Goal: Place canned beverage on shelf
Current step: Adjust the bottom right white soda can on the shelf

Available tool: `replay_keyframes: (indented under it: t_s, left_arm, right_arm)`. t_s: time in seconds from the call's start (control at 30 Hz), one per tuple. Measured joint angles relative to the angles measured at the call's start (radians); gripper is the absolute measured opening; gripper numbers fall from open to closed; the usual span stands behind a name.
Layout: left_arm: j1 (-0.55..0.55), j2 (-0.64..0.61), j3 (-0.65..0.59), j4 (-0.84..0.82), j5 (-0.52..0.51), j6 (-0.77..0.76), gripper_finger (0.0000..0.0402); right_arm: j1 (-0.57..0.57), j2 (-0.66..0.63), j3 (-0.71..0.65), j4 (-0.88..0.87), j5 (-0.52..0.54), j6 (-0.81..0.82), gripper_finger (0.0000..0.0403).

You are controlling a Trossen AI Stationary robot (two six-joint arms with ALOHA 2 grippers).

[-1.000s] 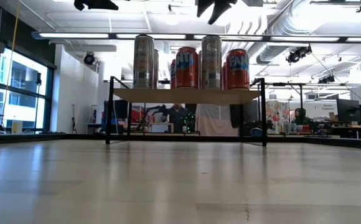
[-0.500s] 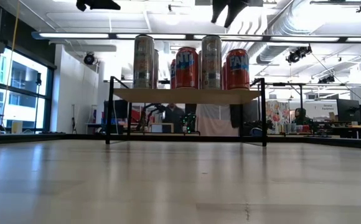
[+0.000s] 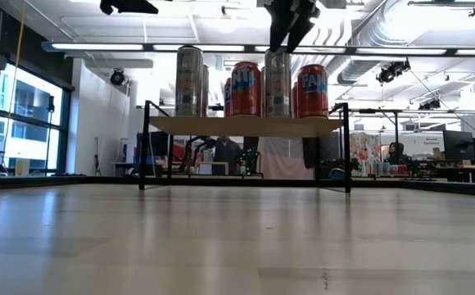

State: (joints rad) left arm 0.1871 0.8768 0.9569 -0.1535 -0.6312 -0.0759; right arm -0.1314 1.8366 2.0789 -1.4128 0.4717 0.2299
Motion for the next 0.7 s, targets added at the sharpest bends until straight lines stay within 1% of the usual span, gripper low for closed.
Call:
replay_keyframes:
  t_s: [0.33,0.53,0.7]
  left_arm:
    - [0.000,0.000,0.000,0.000,0.000,0.002,0.0266]
    - [0.000,0.000,0.000,0.000,0.000,0.002,0.0266]
    - [0.000,0.000,0.000,0.000,0.000,0.002,0.0266]
  right_arm:
    - [-0.011,0.000,0.000,0.009,-0.008,-0.004,0.0396]
    - [-0.013,0.000,0.000,-0.050,-0.009,-0.008,0.0396]
    - [-0.013,0.000,0.000,-0.033,0.003,-0.030,0.0396]
